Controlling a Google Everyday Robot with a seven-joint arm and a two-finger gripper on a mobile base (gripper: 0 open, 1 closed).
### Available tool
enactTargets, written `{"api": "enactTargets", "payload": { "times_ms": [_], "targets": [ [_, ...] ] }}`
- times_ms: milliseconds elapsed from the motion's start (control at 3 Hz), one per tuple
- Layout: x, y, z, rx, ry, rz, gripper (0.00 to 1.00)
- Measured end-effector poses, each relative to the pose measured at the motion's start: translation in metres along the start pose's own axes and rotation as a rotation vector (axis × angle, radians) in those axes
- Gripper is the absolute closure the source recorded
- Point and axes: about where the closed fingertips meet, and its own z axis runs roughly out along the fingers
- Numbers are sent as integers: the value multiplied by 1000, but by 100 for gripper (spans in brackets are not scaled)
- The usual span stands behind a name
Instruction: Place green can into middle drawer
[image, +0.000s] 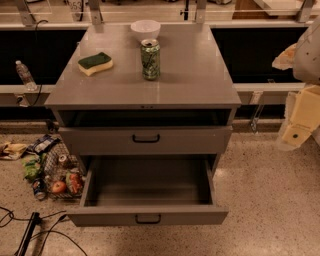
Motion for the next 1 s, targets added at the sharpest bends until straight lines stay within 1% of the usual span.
{"api": "enactTargets", "payload": {
  "times_ms": [333, 667, 1000],
  "targets": [
    [0, 0, 0, 0, 0, 0, 0],
    [-2, -3, -2, 11, -23, 12, 0],
    [-18, -25, 6, 34, -159, 71, 0]
  ]
}}
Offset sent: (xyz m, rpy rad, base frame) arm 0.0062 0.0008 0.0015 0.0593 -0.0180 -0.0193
